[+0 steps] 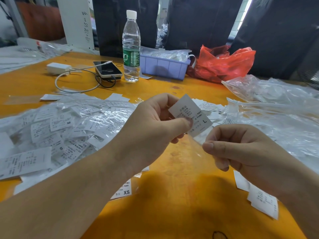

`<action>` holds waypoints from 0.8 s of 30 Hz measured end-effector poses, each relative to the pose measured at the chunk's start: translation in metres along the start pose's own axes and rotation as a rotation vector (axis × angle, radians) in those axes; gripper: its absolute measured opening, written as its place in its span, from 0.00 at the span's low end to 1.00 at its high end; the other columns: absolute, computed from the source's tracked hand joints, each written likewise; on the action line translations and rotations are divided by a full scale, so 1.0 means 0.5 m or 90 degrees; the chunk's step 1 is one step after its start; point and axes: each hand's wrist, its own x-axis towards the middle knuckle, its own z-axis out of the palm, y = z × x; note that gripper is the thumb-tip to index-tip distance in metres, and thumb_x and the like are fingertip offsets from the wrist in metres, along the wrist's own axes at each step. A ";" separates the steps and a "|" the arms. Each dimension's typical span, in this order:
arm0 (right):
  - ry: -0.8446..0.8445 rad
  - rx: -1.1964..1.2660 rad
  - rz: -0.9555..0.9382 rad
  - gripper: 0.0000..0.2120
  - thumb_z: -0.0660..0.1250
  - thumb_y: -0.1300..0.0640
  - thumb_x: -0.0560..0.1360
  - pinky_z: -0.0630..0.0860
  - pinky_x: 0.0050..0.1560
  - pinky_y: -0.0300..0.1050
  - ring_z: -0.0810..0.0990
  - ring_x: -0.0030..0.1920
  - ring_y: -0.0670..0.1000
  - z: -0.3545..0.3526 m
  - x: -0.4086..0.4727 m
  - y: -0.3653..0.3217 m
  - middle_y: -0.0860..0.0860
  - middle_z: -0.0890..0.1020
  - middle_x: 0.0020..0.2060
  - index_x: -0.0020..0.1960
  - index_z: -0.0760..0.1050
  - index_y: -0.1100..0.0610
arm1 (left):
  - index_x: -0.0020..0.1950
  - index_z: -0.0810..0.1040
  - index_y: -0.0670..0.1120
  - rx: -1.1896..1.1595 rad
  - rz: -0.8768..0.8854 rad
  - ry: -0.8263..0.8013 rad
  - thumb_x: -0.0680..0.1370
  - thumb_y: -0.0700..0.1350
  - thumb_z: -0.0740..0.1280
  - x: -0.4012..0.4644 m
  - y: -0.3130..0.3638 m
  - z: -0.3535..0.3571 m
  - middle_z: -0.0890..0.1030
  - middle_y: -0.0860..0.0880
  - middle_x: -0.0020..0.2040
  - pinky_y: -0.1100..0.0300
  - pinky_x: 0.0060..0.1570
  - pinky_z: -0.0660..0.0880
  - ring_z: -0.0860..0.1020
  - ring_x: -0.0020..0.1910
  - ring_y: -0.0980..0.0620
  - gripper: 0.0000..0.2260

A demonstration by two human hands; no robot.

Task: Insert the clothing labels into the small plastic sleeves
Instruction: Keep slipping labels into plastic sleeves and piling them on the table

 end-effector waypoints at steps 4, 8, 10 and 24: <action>0.006 0.010 0.001 0.05 0.73 0.56 0.64 0.70 0.28 0.38 0.70 0.26 0.48 -0.001 0.000 0.001 0.54 0.72 0.26 0.33 0.80 0.57 | 0.43 0.80 0.43 0.004 -0.008 -0.033 0.68 0.43 0.70 0.000 -0.004 -0.001 0.83 0.51 0.35 0.63 0.34 0.77 0.77 0.30 0.58 0.06; 0.007 0.031 -0.001 0.09 0.76 0.52 0.63 0.70 0.29 0.37 0.69 0.26 0.46 -0.002 0.000 0.002 0.56 0.72 0.29 0.32 0.78 0.56 | 0.42 0.80 0.44 0.011 -0.015 -0.062 0.67 0.42 0.68 -0.001 -0.004 0.000 0.82 0.51 0.34 0.64 0.33 0.75 0.77 0.30 0.58 0.06; 0.017 0.046 -0.001 0.11 0.75 0.50 0.60 0.71 0.29 0.37 0.70 0.26 0.47 -0.003 0.000 0.002 0.59 0.73 0.32 0.32 0.78 0.57 | 0.41 0.80 0.46 0.027 -0.005 -0.069 0.68 0.40 0.69 -0.002 -0.003 0.001 0.82 0.52 0.34 0.66 0.30 0.74 0.77 0.30 0.59 0.03; 0.135 0.021 -0.074 0.11 0.79 0.60 0.62 0.77 0.31 0.40 0.79 0.31 0.52 -0.010 0.000 0.005 0.57 0.83 0.35 0.42 0.83 0.50 | 0.46 0.77 0.58 0.147 -0.079 -0.106 0.65 0.46 0.70 -0.004 -0.011 0.005 0.83 0.55 0.40 0.50 0.36 0.78 0.77 0.33 0.50 0.12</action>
